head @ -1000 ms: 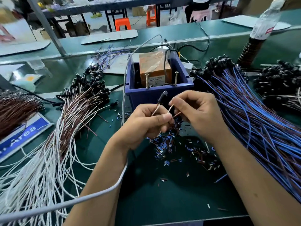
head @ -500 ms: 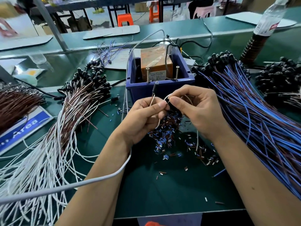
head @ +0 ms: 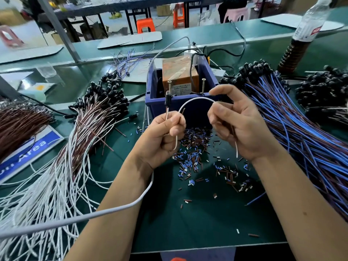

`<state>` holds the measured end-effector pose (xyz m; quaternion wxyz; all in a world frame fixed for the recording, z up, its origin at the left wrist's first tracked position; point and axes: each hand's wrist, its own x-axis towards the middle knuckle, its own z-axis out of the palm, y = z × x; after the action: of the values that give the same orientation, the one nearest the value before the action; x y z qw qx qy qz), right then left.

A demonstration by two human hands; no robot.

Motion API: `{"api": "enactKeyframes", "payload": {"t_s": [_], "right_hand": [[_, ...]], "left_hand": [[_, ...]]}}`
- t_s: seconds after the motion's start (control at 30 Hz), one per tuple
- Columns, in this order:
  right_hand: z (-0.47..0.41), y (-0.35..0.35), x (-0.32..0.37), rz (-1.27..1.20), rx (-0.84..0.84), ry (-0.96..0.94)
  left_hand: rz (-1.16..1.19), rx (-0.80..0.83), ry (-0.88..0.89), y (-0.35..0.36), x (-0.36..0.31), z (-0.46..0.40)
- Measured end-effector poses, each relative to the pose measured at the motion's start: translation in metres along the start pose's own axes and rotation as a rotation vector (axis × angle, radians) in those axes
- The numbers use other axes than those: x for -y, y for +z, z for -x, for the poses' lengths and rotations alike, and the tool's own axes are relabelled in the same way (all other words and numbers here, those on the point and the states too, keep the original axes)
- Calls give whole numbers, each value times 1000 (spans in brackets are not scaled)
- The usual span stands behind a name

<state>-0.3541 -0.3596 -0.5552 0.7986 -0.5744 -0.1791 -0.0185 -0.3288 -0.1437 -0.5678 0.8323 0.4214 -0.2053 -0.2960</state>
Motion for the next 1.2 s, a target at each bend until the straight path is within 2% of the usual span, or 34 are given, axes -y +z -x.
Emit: {"api": "enactKeyframes", "payload": {"t_s": [0.33,0.4,0.5,0.67,0.97,1.1,1.2], "right_hand": [[2,0,6,-958,321,176],[2,0,2,-845,318,124],[0,4,-3,-460,214,2],[-3,6,-1,-320,6,-28],[6,15,-3,277,284,251],[6,17,-4,323,345,350],[7,16,-7,327,391,387]], "left_hand": [[268,178,-35,-2,-1,2],[334,189,-33,-4,-1,3],[373,182,-24,-7,-3,3],[417,118,-30,-9,-3,5],[196,155,-27,-4,0,3],[161,164,-61,-2,3,0],[128,104,-43,0,5,-2]]}}
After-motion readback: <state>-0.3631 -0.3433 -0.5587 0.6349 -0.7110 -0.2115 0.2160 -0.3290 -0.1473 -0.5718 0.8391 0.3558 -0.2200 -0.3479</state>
